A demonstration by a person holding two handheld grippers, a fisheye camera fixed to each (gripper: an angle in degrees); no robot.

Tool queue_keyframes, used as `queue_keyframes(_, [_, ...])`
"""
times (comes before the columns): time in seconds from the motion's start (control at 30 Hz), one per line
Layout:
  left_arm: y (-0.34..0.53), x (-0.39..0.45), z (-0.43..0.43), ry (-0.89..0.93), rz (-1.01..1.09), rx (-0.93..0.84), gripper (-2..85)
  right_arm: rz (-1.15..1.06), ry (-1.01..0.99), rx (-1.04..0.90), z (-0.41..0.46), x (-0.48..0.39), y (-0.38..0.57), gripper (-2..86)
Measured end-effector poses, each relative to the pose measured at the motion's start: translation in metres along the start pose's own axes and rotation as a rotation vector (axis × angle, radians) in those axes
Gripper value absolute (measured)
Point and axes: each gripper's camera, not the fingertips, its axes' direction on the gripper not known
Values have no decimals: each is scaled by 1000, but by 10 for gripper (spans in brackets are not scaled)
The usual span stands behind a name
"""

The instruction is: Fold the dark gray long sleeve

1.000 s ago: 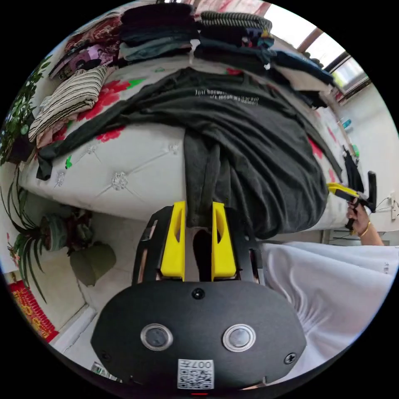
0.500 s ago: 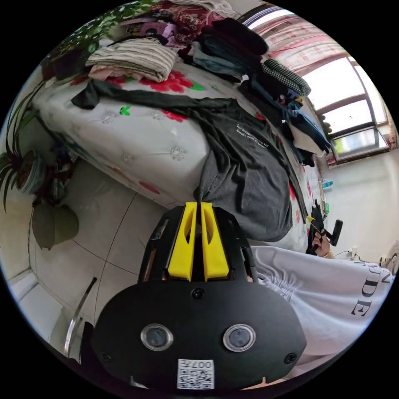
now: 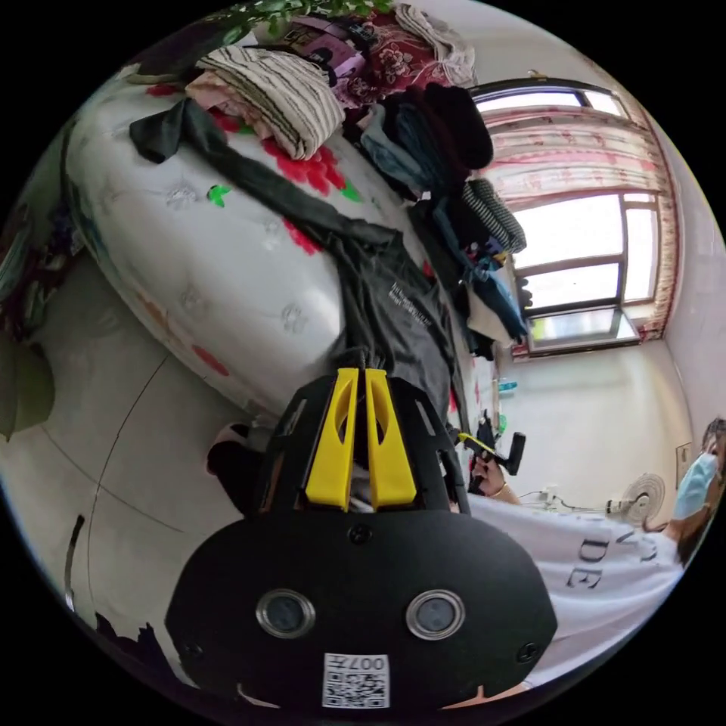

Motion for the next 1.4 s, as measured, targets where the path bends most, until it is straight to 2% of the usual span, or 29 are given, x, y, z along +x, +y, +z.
queue_keyframes(0.1, [-88, 42, -21, 129, 63, 59, -8, 65, -127, 191, -69, 17, -63, 0])
queue_keyframes(0.2, [-143, 112, -64, 234, 167, 161, -7, -32, -127, 430, -162, -13, -108, 0])
queue_keyframes(0.3, [-146, 176, -112, 268, 347, 229, -7, -178, -121, 629, -235, -54, -104, -1])
queue_keyframes(0.37, [-127, 194, -131, 261, 429, 255, -7, -256, -105, 689, -254, -71, -84, -1])
queue_keyframes(0.47, [-88, 178, -133, 242, 438, 212, -7, -290, -50, 649, -241, -75, -41, -1])
queue_keyframes(0.57, [-41, 127, -102, 111, 341, 111, -7, -221, -22, 500, -190, -52, 7, -1])
queue_keyframes(0.73, [62, -4, -16, -50, -5, -97, -7, -19, 77, 125, -58, -9, 91, 0])
queue_keyframes(0.83, [112, -49, 21, -122, -139, -176, -7, 65, 53, -12, -5, 6, 121, 0])
queue_keyframes(0.93, [142, -63, 33, -194, -200, -180, -5, 91, 50, -76, 17, 9, 128, 4])
queue_keyframes(1.07, [146, -47, 27, -297, -162, -121, -2, 40, 121, 4, 2, 3, 110, 9])
queue_keyframes(1.17, [120, -16, 35, -395, -38, -95, 4, 0, 197, 76, -7, -1, 70, 11])
queue_keyframes(1.4, [-12, 63, 138, -538, 311, -94, 49, -22, 422, 138, 29, -10, -85, 13])
